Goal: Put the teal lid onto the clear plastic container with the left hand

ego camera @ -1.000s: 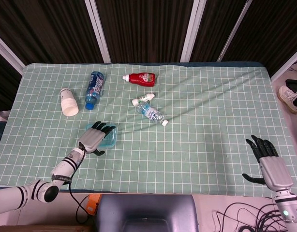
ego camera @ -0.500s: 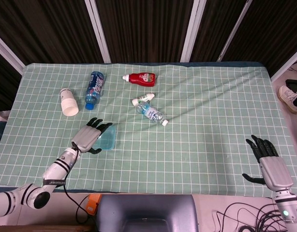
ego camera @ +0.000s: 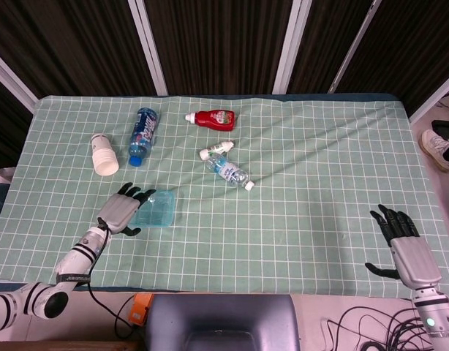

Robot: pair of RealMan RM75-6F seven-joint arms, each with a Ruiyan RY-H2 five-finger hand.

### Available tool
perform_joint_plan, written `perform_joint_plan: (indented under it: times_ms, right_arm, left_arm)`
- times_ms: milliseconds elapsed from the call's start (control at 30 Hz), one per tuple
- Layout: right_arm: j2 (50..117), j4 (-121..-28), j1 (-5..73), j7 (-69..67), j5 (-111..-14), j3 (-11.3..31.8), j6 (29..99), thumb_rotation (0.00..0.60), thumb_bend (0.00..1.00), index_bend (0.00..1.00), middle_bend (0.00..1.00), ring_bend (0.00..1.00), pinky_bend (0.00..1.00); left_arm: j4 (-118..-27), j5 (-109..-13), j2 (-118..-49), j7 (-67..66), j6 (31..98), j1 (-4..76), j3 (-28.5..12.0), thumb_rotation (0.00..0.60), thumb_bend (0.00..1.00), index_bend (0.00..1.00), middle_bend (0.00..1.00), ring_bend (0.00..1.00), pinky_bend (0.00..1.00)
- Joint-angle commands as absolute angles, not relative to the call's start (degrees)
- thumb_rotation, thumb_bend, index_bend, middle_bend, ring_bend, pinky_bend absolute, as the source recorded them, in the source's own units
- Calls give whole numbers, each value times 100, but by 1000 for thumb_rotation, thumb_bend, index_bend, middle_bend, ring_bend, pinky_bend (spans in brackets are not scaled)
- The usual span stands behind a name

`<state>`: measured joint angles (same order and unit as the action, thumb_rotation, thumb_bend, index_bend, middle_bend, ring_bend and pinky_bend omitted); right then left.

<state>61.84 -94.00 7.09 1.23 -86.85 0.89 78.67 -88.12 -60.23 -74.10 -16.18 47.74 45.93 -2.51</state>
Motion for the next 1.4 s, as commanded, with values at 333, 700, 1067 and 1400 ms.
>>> perform_joint_plan:
  times_ms: [333,700,1067,1400]
  right_arm:
    - [6167,-9398,705,96,-8682,88,7872,600,185,0,0,0,8]
    - [6190,-9404,715,146,-8654,96,7850,600,185,0,0,0,8]
    - [6194,-9397,719,155,-8655,95,7844,600,185,0,0,0,7]
    - [6187,-9402,718,151,-8650,96,7848,600,186,0,0,0,8]
  left_arm:
    - [-8550,-6022,-7509,-1609,4722,4540,-299,600,210,0,216,84,0]
    - [-8474,-6004,-7509,-1597,4631,4485,-282,600,215,0,229,97,0]
    - [-8362,-5999,-7612,-1604,4516,4464,-253,600,216,0,231,101,0]
    - [-8727,-6448,-7391,-1556,5077,4328,-394,600,216,0,229,96,0]
